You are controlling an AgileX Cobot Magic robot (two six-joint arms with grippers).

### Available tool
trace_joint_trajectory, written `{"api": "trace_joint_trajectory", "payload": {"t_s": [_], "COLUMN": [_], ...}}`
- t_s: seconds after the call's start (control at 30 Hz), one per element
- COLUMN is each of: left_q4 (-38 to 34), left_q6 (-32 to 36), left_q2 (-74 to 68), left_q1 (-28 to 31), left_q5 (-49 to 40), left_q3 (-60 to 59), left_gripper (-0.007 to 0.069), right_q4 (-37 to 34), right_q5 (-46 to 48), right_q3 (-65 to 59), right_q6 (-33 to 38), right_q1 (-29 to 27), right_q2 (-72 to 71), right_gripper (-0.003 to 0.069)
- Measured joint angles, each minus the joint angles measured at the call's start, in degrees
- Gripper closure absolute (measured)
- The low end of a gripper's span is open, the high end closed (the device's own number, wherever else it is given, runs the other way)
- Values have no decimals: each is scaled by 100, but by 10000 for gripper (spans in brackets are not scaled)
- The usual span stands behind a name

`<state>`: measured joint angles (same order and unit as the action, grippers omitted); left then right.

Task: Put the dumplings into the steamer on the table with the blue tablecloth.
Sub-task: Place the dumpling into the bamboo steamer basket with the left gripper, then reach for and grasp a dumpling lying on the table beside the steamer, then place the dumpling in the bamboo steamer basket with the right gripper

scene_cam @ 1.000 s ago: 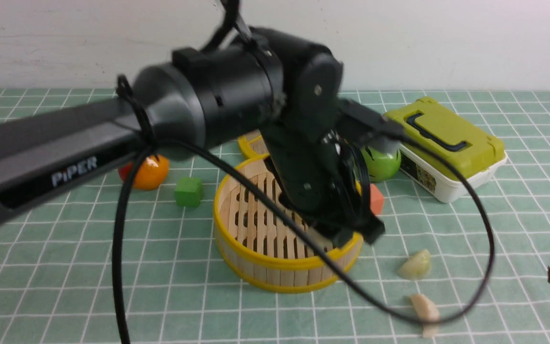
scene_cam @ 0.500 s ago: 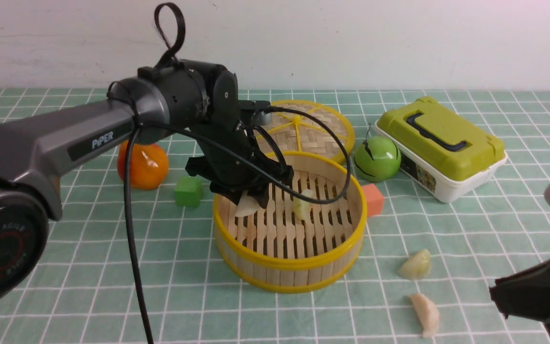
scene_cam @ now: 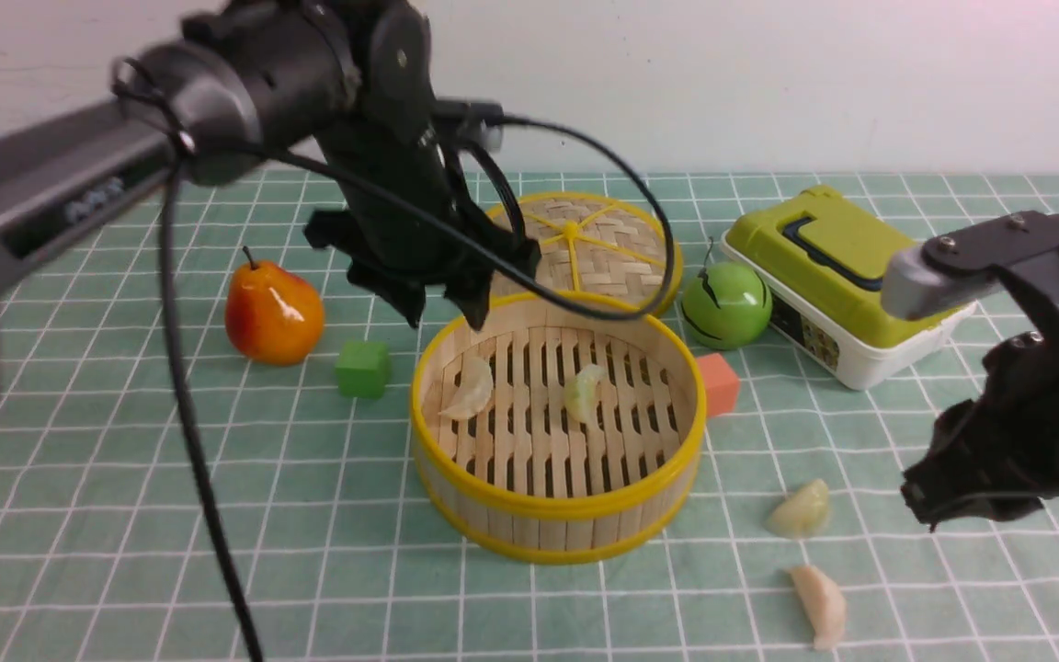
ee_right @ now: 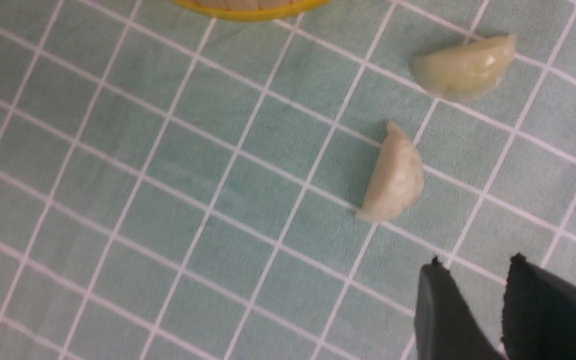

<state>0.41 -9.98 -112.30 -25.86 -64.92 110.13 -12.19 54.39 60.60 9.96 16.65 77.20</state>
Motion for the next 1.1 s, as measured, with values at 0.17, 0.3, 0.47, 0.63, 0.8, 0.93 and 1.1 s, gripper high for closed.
{"api": "trace_joint_trajectory", "payload": {"t_s": [0.17, 0.3, 0.47, 0.63, 0.8, 0.93, 1.1], "left_q4": [63, 63, 31, 32, 32, 20, 25], "left_q6": [124, 186, 167, 111, 99, -145, -366], "left_q2": [1855, 3037, 4641, 6016, 7575, 8577, 8812], "left_q1": [0, 0, 0, 0, 0, 0, 0], "left_q5": [-430, -499, -387, 247, 1305, 1640, 1497], "left_q3": [-169, -871, -2374, -3926, -5637, -6485, -6707], "left_gripper": [484, 639, 638, 638, 638, 638, 638], "right_q4": [28, 115, 138, 184, 205, 381, 1040], "right_q5": [-1302, -1917, -2347, -2565, -2563, -2246, -1449], "right_q3": [6, 12, 12, 114, 362, 601, 1121], "right_q6": [-1189, -1834, -2289, -2577, -2729, -2729, -2736], "right_q1": [0, 0, 0, 0, 0, 0, 5], "right_q2": [1207, 1875, 2601, 2830, 2990, 3035, 3035], "right_gripper": [205, 116, 106, 141, 236, 422, 433]}}
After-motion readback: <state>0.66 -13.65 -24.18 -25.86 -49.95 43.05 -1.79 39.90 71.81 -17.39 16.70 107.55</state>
